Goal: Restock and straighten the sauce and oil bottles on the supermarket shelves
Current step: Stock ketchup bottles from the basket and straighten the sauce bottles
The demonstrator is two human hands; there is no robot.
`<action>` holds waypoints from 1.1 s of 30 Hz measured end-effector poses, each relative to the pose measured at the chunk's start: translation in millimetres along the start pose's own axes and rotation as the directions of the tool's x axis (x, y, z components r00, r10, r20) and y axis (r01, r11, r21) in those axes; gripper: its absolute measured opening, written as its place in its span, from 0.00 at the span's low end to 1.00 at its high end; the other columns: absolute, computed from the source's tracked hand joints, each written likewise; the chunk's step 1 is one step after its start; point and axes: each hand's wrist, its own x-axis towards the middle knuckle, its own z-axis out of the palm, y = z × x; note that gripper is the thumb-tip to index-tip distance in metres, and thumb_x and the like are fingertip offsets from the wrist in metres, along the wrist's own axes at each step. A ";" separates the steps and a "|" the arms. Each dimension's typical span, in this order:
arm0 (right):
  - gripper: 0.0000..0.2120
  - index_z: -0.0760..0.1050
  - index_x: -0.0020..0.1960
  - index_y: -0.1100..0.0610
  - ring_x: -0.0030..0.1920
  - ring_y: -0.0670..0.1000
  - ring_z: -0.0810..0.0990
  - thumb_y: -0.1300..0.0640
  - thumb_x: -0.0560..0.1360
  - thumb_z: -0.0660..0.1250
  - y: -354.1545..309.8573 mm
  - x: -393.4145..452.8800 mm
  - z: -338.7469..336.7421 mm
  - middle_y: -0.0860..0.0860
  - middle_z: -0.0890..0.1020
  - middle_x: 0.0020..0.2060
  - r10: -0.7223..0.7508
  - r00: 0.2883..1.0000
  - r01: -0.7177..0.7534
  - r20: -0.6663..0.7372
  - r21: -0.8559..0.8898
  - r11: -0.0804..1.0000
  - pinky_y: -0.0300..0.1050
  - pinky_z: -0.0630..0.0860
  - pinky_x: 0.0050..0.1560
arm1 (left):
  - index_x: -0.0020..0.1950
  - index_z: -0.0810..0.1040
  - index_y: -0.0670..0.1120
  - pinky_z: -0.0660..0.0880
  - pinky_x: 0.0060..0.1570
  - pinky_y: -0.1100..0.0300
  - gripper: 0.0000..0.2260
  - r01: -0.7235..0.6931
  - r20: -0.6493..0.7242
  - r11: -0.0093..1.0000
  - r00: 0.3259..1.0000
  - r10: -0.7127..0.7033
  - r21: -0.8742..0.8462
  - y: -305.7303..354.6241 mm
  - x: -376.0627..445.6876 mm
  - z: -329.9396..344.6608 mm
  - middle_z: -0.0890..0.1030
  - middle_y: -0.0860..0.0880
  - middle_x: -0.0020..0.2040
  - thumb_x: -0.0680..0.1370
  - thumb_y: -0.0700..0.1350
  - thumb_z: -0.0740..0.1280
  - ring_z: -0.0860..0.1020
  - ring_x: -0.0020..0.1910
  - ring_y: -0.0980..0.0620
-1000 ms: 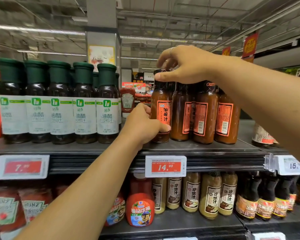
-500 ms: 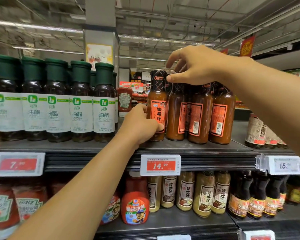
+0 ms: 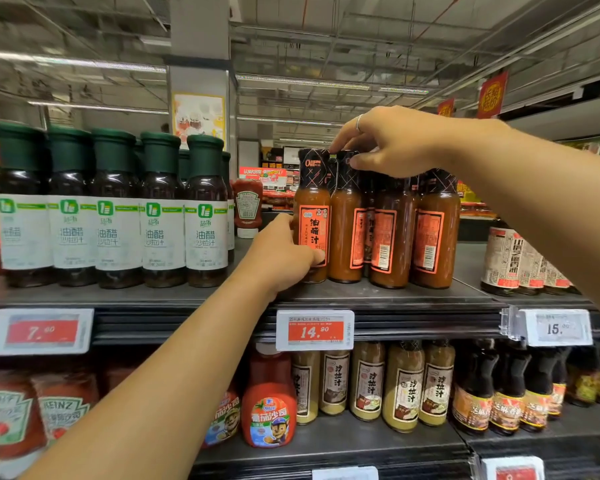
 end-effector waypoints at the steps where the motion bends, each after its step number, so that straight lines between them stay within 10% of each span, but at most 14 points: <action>1: 0.17 0.76 0.68 0.44 0.64 0.51 0.79 0.56 0.81 0.68 -0.7 -0.1 0.6 0.49 0.82 0.63 0.004 1.000 -0.004 -0.006 0.001 1.000 0.49 0.74 0.66 | 0.68 0.70 0.53 0.77 0.55 0.54 0.25 -0.002 -0.001 1.000 1.000 0.002 0.004 -0.2 -0.1 -0.3 0.81 0.53 0.58 0.74 0.43 0.76 0.80 0.57 0.52; 6: 0.17 0.76 0.67 0.44 0.64 0.51 0.79 0.58 0.81 0.67 -2.7 0.5 3.4 0.49 0.82 0.63 0.048 0.999 -0.049 -0.006 -0.010 0.999 0.50 0.75 0.66 | 0.75 0.63 0.51 0.76 0.63 0.48 0.37 -0.041 -0.029 0.999 0.999 0.040 -0.010 -1.2 -2.2 -3.9 0.77 0.51 0.65 0.71 0.47 0.79 0.78 0.61 0.51; 13: 0.19 0.74 0.70 0.43 0.64 0.50 0.79 0.56 0.81 0.67 -9.0 1.2 -1.8 0.48 0.80 0.65 0.072 0.996 -0.071 0.059 -0.022 0.997 0.46 0.72 0.63 | 0.65 0.68 0.55 0.63 0.42 0.71 0.26 -0.321 -0.154 0.924 0.922 0.355 0.209 -10.1 -17.1 -9.7 0.74 0.55 0.60 0.71 0.50 0.75 0.73 0.51 0.61; 21: 0.25 0.69 0.74 0.48 0.64 0.48 0.78 0.55 0.79 0.71 10.7 -3.9 -14.4 0.50 0.78 0.68 0.010 0.996 -0.021 0.090 0.117 0.993 0.41 0.70 0.61 | 0.62 0.75 0.52 0.71 0.51 0.68 0.18 -0.429 -0.270 0.807 0.787 0.555 0.407 64.3 -1.8 -21.8 0.77 0.53 0.58 0.73 0.48 0.73 0.76 0.56 0.55; 28: 0.08 0.80 0.52 0.47 0.42 0.43 0.81 0.49 0.74 0.67 -21.1 -84.2 7.5 0.43 0.82 0.41 -0.014 0.893 0.048 -0.450 0.064 0.997 0.42 0.79 0.41 | 0.62 0.80 0.52 0.73 0.52 0.58 0.19 -0.410 -0.006 0.594 0.820 0.573 0.692 142.7 41.3 -19.8 0.82 0.52 0.57 0.78 0.61 0.66 0.78 0.55 0.53; 33: 0.11 0.78 0.58 0.49 0.45 0.46 0.81 0.46 0.78 0.66 -55.3 -119.4 90.7 0.46 0.82 0.47 0.214 0.962 -0.161 -0.167 0.281 0.946 0.42 0.79 0.44 | 0.62 0.83 0.51 0.70 0.50 0.58 0.28 -0.397 0.243 0.395 0.891 0.384 0.829 148.5 70.9 -11.2 0.83 0.51 0.58 0.75 0.71 0.64 0.76 0.52 0.53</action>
